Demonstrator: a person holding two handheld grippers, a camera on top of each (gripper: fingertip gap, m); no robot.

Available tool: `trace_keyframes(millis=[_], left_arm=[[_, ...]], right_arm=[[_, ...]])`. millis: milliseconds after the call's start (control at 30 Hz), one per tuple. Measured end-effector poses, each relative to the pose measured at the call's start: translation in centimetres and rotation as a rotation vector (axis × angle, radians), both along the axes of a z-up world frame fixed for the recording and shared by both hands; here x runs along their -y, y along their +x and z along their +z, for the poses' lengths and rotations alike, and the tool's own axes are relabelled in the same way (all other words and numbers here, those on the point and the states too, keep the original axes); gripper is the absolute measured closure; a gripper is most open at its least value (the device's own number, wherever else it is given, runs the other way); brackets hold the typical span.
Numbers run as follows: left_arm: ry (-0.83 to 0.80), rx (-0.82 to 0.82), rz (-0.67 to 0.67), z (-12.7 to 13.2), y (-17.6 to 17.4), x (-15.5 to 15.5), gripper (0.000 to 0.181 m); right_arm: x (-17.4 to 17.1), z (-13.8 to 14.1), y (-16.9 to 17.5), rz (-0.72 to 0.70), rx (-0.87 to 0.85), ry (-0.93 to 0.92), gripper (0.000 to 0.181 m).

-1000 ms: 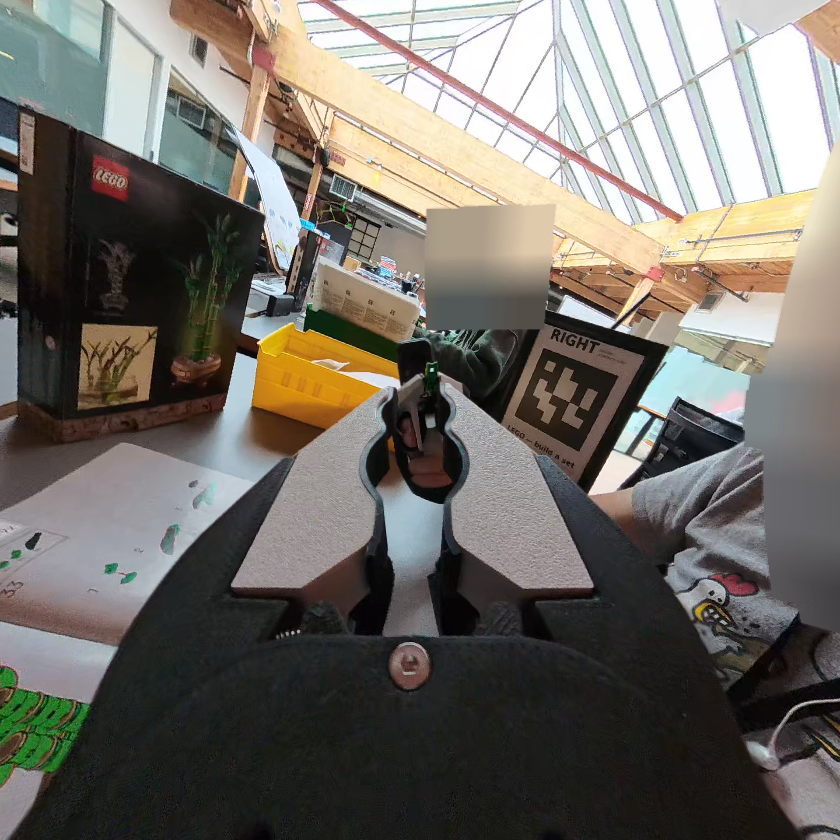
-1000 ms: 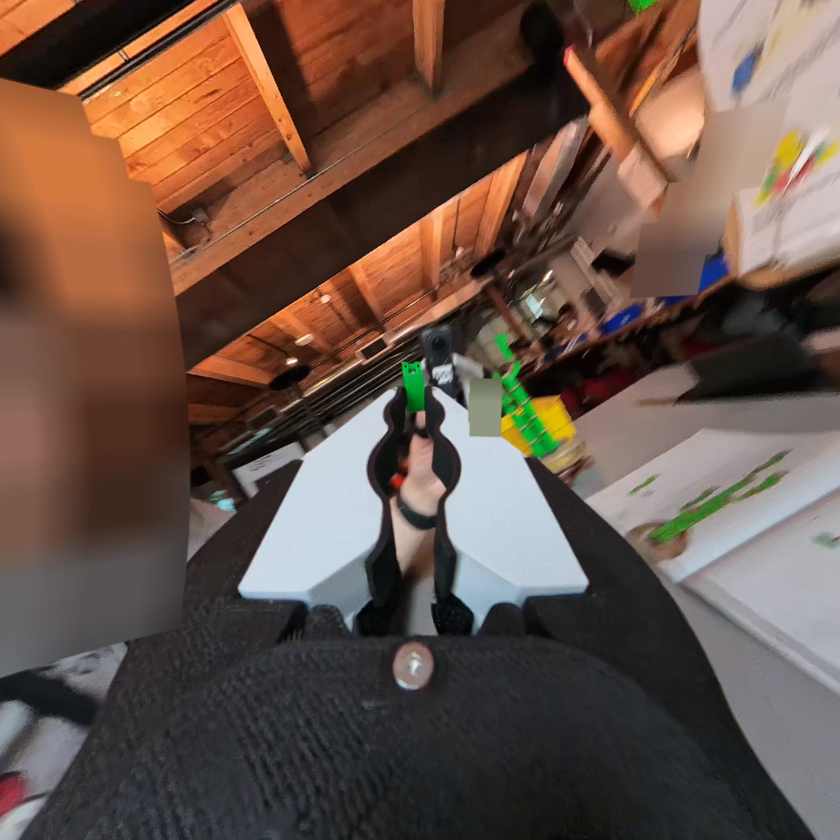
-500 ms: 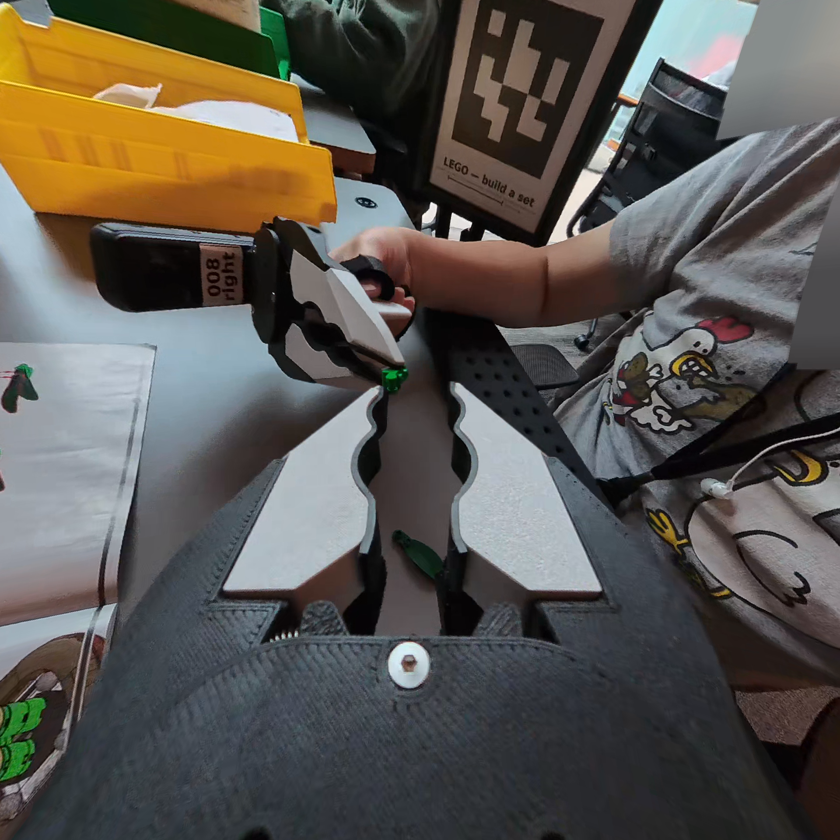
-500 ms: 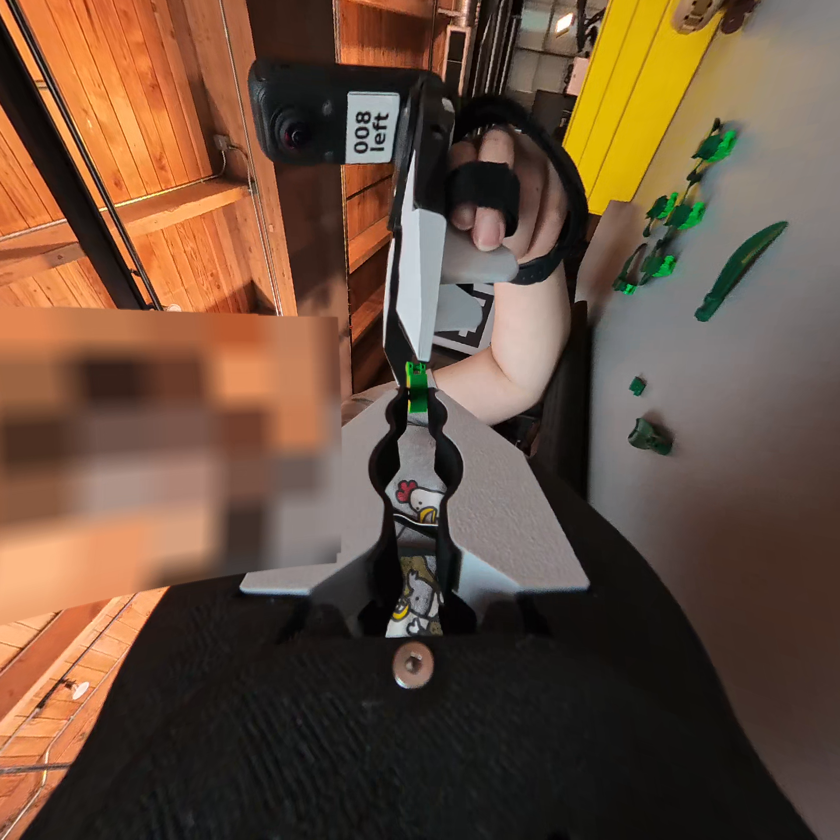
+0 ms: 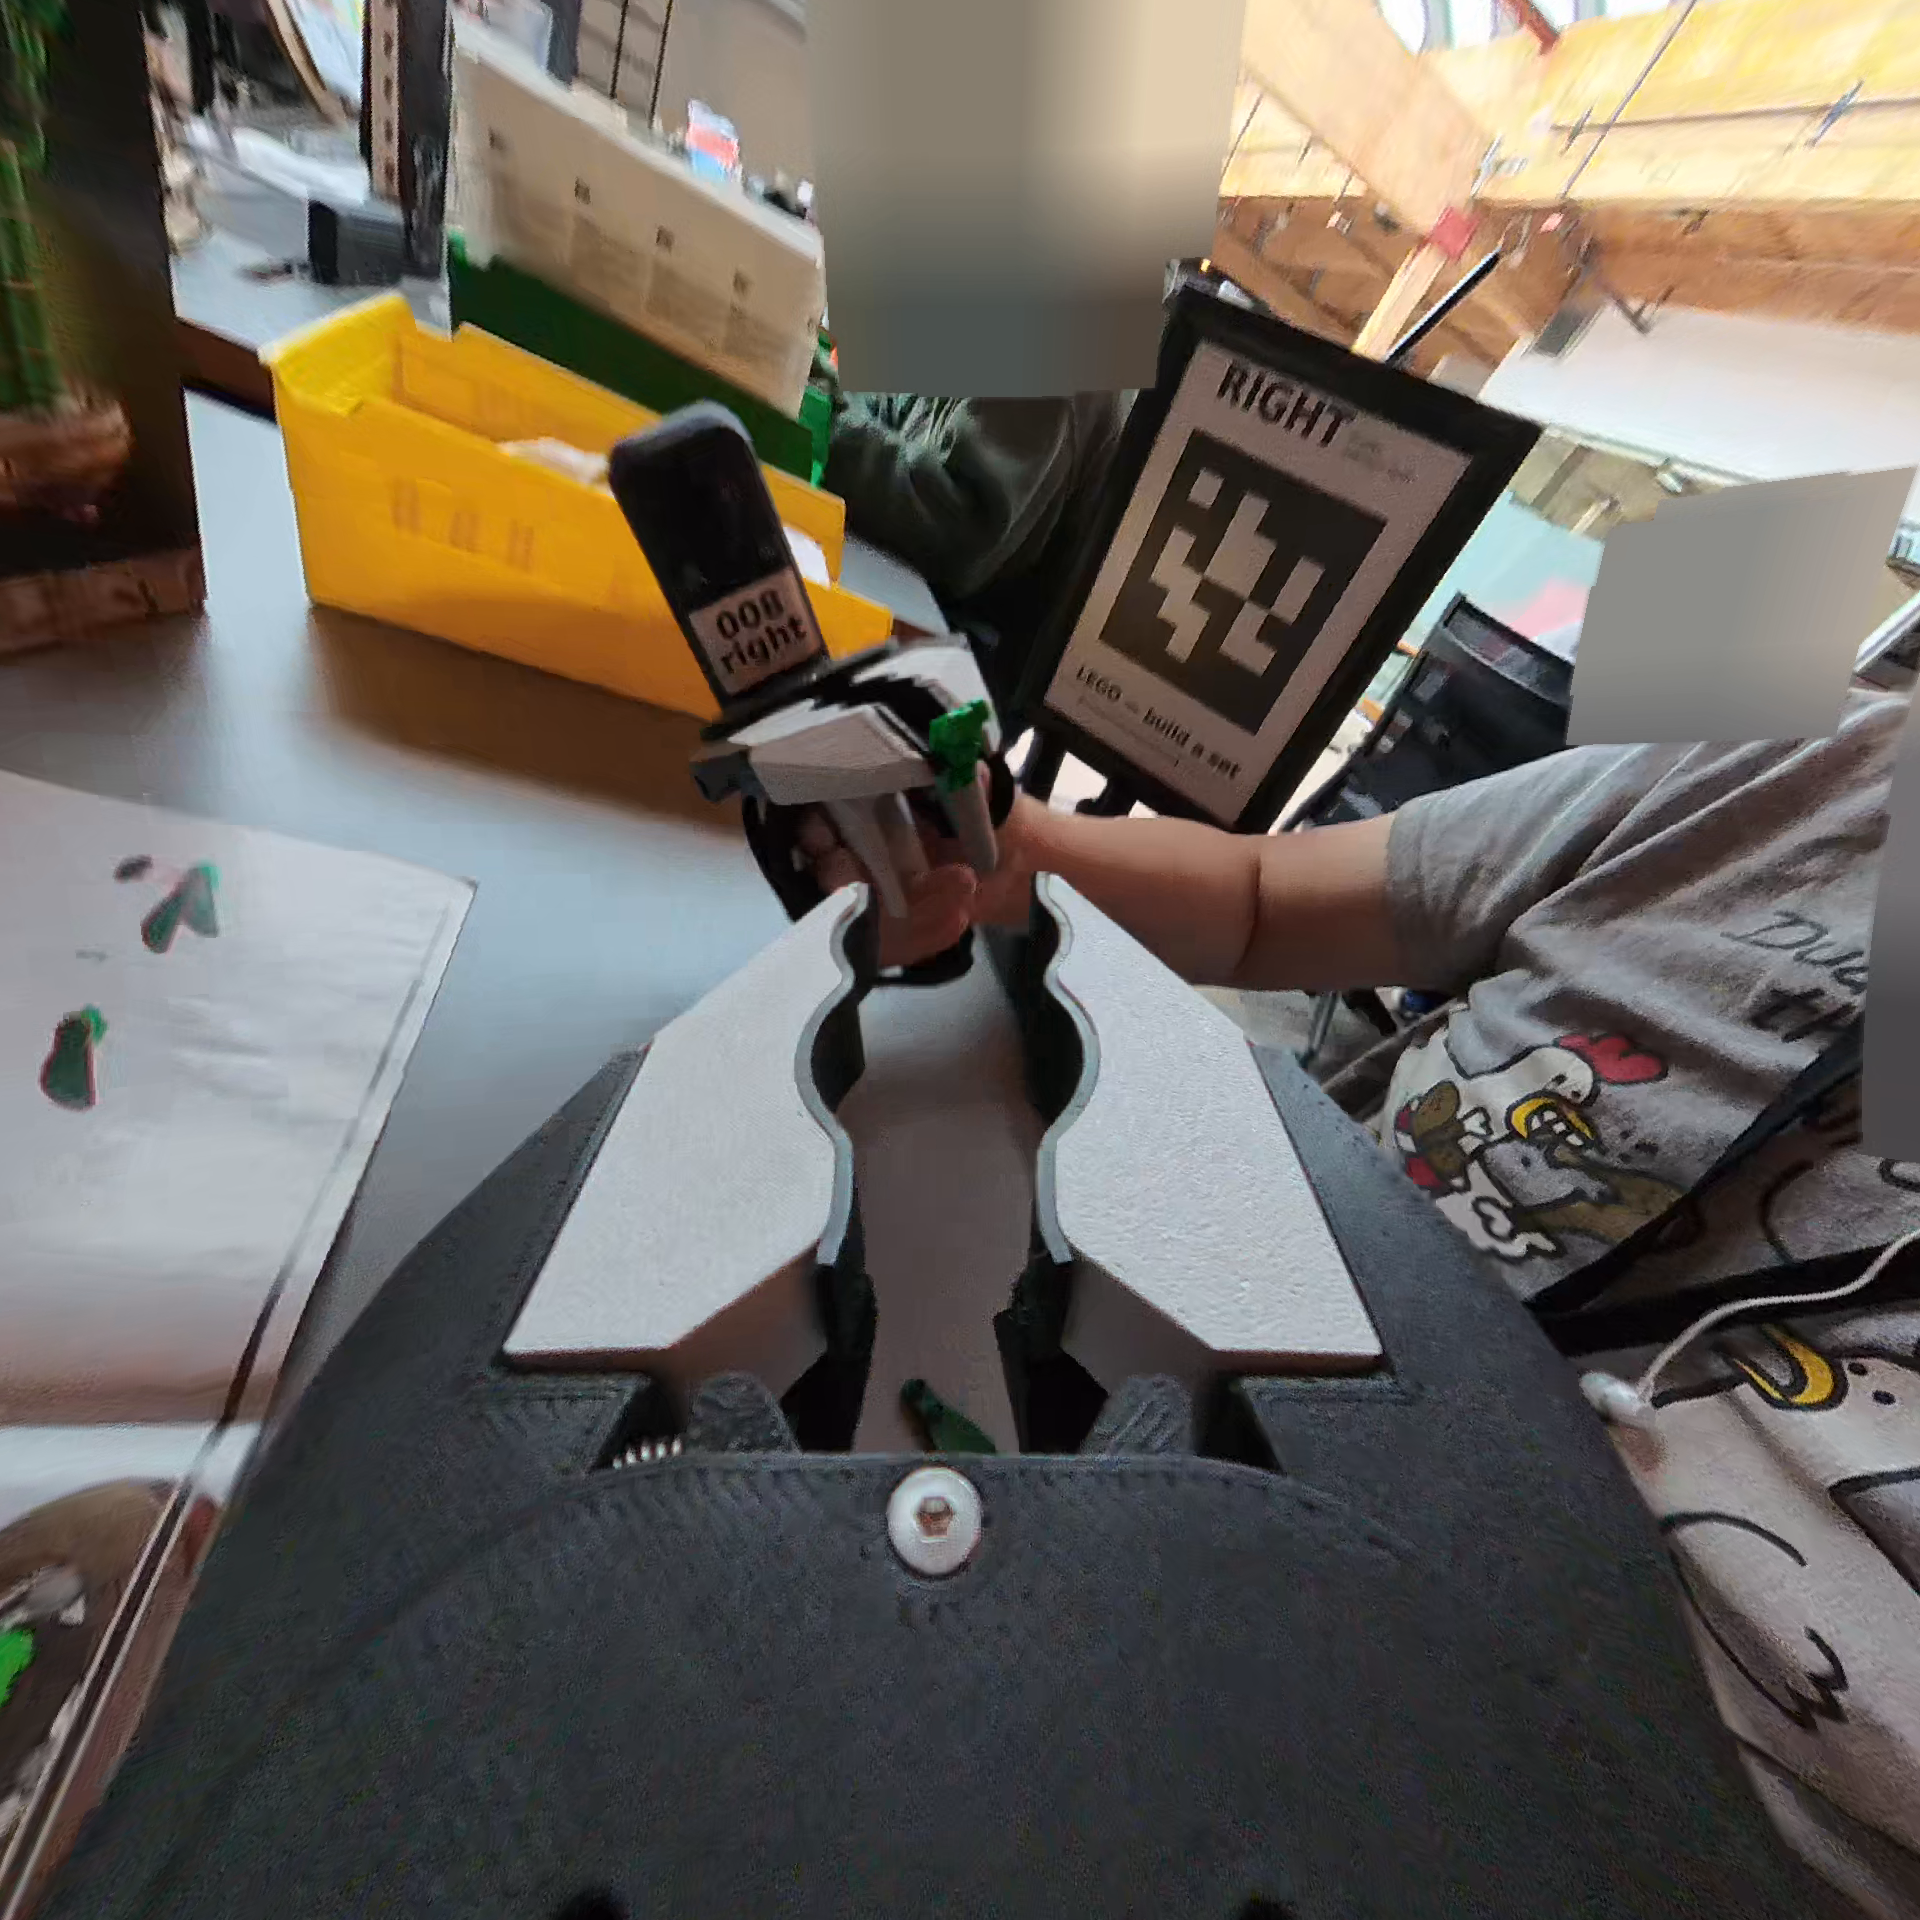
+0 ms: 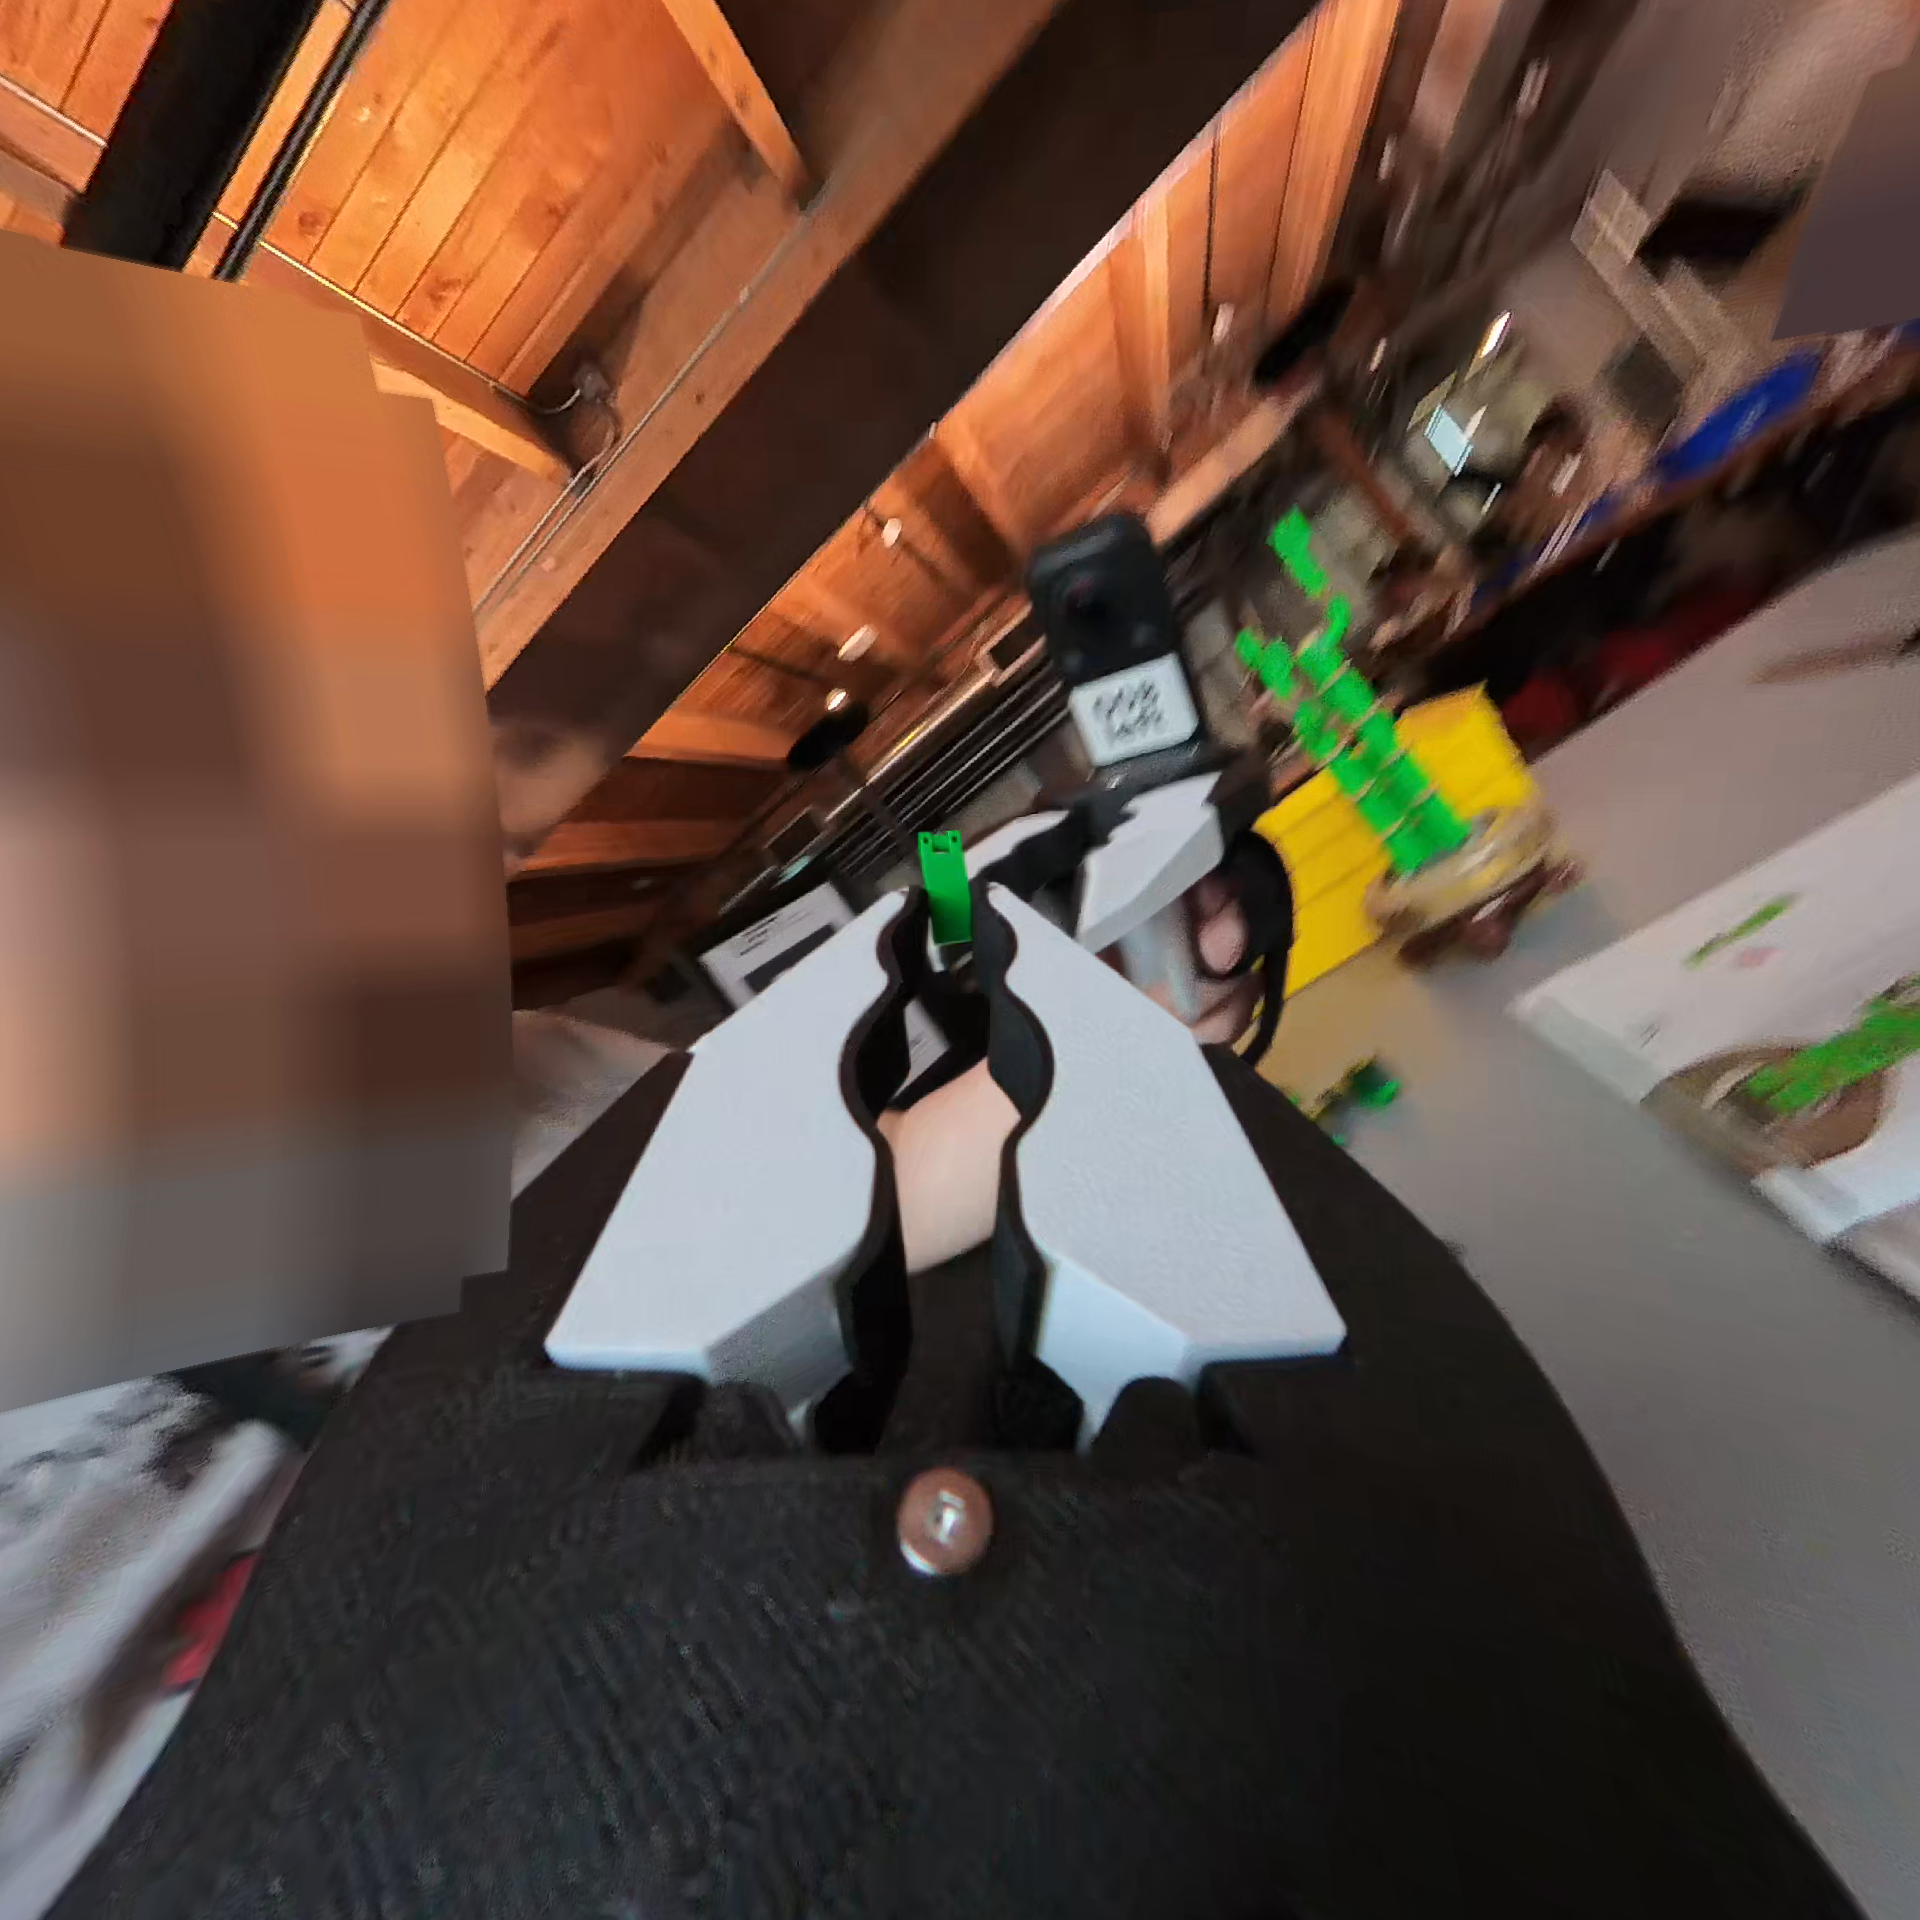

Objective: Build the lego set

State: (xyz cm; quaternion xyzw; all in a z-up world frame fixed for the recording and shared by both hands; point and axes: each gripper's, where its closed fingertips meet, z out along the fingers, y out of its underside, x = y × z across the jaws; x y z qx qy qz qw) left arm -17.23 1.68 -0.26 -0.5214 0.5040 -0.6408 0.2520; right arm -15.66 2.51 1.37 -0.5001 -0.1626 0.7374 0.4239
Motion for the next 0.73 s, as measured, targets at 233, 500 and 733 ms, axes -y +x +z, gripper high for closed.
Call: trace_keyframes(millis=[233,500,733], left_arm=[[0.678,0.055,0.527,2.1,1.1,-2.3,0.137],[1.167,-0.017,0.688,1.2,2.5,-1.5,0.15],[1.198,-0.025,0.652,0.6,2.4,-1.5,0.168]], right_arm=[[-1.7,0.9,2.0,-0.112,-0.208,-0.1,0.176],[-1.6,0.2,-0.3,-0.015,-0.268,-0.216,0.176],[-0.9,-0.3,-1.2,0.05,-0.194,-0.221,0.176]])
